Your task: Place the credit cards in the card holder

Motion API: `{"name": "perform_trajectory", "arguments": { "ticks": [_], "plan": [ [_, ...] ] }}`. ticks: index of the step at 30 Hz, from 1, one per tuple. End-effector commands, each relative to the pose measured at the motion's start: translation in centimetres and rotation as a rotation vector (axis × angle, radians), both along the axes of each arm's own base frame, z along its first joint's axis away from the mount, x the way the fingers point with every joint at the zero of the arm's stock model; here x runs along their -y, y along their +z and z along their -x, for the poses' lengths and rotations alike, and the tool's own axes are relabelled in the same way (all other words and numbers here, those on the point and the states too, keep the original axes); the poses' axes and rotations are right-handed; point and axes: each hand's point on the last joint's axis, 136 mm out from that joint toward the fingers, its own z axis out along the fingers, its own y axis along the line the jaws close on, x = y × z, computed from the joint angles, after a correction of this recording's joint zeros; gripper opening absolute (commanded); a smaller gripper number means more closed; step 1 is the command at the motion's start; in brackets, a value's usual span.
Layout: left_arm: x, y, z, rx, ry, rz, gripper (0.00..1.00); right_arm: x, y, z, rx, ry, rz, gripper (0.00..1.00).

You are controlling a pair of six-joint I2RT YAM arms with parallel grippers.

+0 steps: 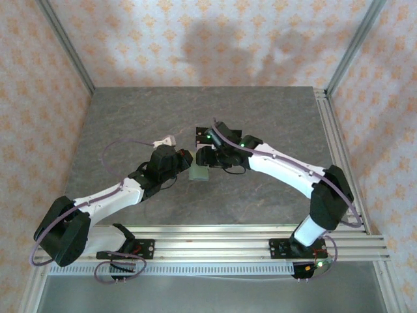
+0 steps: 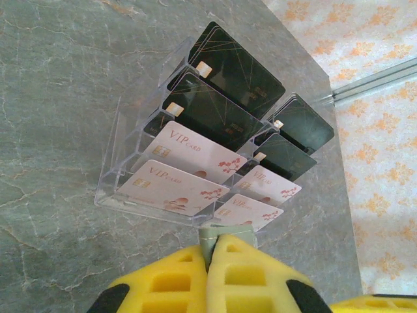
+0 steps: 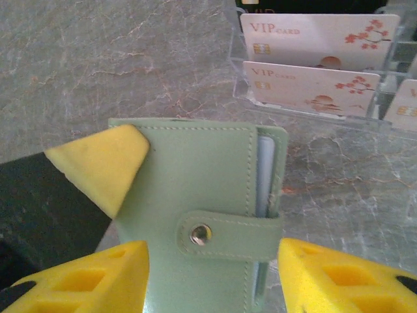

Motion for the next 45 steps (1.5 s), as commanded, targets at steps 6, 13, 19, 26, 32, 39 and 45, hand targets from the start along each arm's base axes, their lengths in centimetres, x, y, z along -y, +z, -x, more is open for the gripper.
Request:
{"name": "perform_trajectory", "arguments": {
  "ticks": [6, 13, 19, 26, 32, 39, 45],
  "plan": [
    [0.4, 1.4, -0.4, 0.035, -0.008, -0.005, 0.00, -1.1, -1.3, -0.7, -0.002, 0.013, 0.048, 0.54],
    [0.7, 1.6, -0.6, 0.037, -0.011, -0.001, 0.00, -0.2, -3.0, -0.5, -0.022, 0.014, 0.115, 0.43],
    [0.8, 1.6, -0.8, 0.034, -0.009, -0.004, 0.00, 0.2, -3.5, -0.1, -0.030, 0.023, 0.132, 0.05],
    [0.4, 1.3, -0.8, 0.026, 0.003, -0.023, 0.00, 2.3, -3.8, 0.5, -0.014, 0.009, 0.185, 0.00],
    [-0.1, 1.3, -0.5, 0.030, 0.009, -0.042, 0.00, 6.5, -5.3, 1.1, -0.037, -0.061, 0.215, 0.00],
    [-0.3, 0.8, -0.3, 0.025, 0.006, -0.056, 0.00, 6.3, -4.3, 1.3, -0.038, -0.069, 0.143, 0.00],
    [-0.2, -0.8, 0.0, -0.007, -0.008, -0.078, 0.00, 4.9, -4.5, 1.4, -0.049, -0.043, 0.072, 0.00]
  ]
}}
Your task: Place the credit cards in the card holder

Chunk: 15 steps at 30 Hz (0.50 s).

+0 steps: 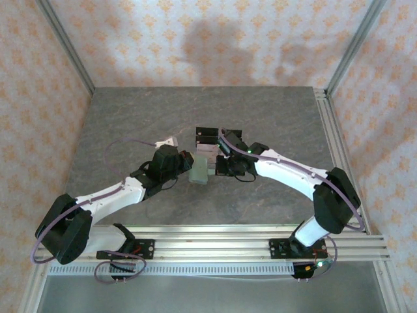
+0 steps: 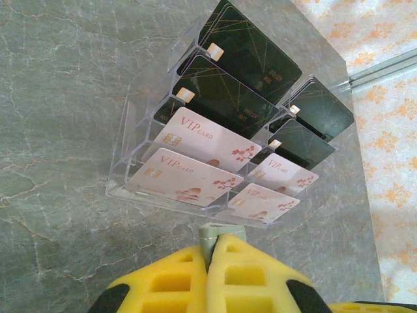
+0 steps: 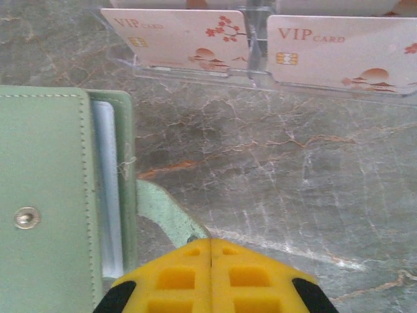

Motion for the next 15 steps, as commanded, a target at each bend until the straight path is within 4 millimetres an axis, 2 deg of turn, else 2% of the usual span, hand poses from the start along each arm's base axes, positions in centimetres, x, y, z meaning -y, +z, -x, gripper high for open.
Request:
{"name": "perform_trajectory", "arguments": {
  "ticks": [1, 4, 6, 9, 11, 13, 15],
  "plan": [
    [-0.4, -0.5, -0.2, 0.008, 0.004, -0.042, 0.00, -0.8, 0.3, 0.3, 0.002, 0.008, -0.062, 0.00],
    [-0.1, -2.2, 0.1, -0.030, -0.022, -0.071, 0.01, -1.0, -0.2, 0.4, -0.002, 0.013, -0.075, 0.00],
    [-0.1, -3.3, 0.3, -0.051, -0.036, -0.087, 0.08, -0.9, -0.9, 0.5, -0.007, 0.012, -0.073, 0.00],
    [-0.4, -4.8, 0.7, -0.078, -0.039, -0.115, 0.30, -0.5, -1.6, 0.7, -0.013, 0.007, -0.071, 0.00],
    [-1.0, -5.6, 1.0, -0.094, -0.027, -0.146, 0.50, -0.2, -2.2, 0.9, -0.022, 0.000, -0.067, 0.00],
    [-1.7, -6.0, 1.3, -0.098, -0.017, -0.177, 0.62, -0.1, -2.4, 1.1, -0.029, 0.002, -0.072, 0.00],
    [-2.2, -6.0, 1.6, -0.099, -0.012, -0.200, 0.68, -0.1, -2.2, 1.3, -0.030, 0.005, -0.078, 0.00]
  ]
}}
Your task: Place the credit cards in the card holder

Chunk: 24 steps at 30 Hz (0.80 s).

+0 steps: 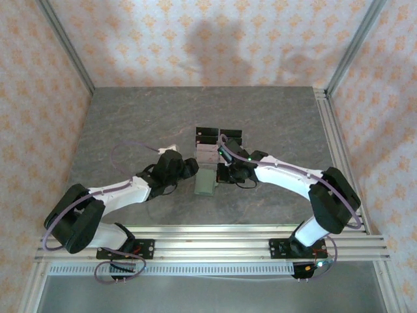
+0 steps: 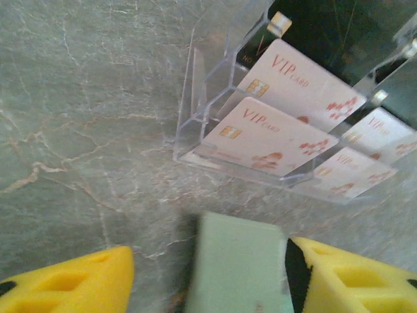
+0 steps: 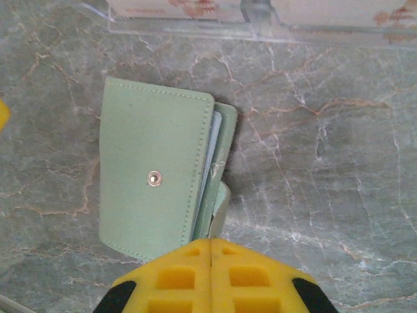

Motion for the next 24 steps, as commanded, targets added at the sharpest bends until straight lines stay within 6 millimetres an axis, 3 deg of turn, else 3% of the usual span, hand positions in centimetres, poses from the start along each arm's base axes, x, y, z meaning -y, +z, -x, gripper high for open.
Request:
{"name": "perform_trajectory", "arguments": {
  "ticks": [1, 13, 24],
  "plan": [
    [-1.3, 0.0, 0.5, 0.013, 0.005, -0.072, 0.69, -0.3, 1.6, -0.3, 0.031, -0.011, -0.050, 0.00],
    [0.6, 1.9, 2.3, 0.008, -0.188, -0.178, 0.77, -1.2, 6.3, -0.7, 0.083, 0.003, -0.133, 0.00],
    [4.5, 1.3, 2.6, -0.006, -0.325, -0.275, 0.78, -1.2, 6.6, -0.7, 0.084, 0.000, -0.138, 0.00]
  ]
}}
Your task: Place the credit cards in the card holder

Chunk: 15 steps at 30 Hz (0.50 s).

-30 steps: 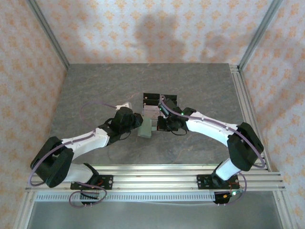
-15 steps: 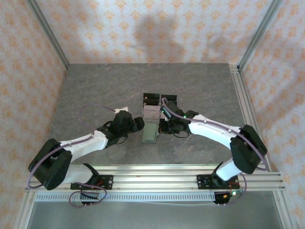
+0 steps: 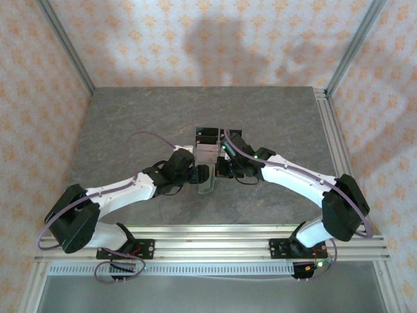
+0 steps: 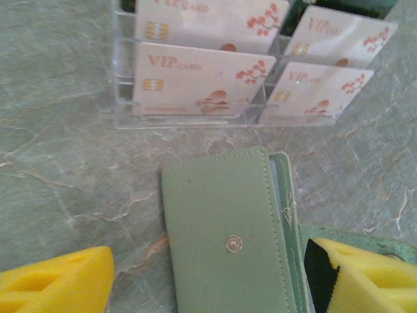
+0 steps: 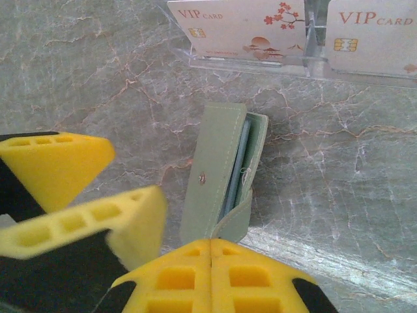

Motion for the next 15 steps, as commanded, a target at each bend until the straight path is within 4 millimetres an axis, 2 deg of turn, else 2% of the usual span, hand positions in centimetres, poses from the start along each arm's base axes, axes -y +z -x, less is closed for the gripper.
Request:
{"name": "perform_trajectory", "arguments": {
  "ticks": [1, 9, 15],
  "plan": [
    [0.7, -0.5, 0.2, -0.006, -0.045, -0.076, 0.78, 0.1, 1.7, -0.2, 0.015, -0.015, -0.030, 0.00],
    [1.5, -1.5, -0.1, -0.018, -0.043, -0.113, 0.78, 0.1, 2.6, -0.1, 0.030, -0.013, -0.040, 0.00],
    [0.7, -2.2, -0.2, -0.021, -0.007, -0.147, 0.78, 0.3, 2.5, -0.1, 0.033, -0.011, -0.031, 0.00]
  ]
}}
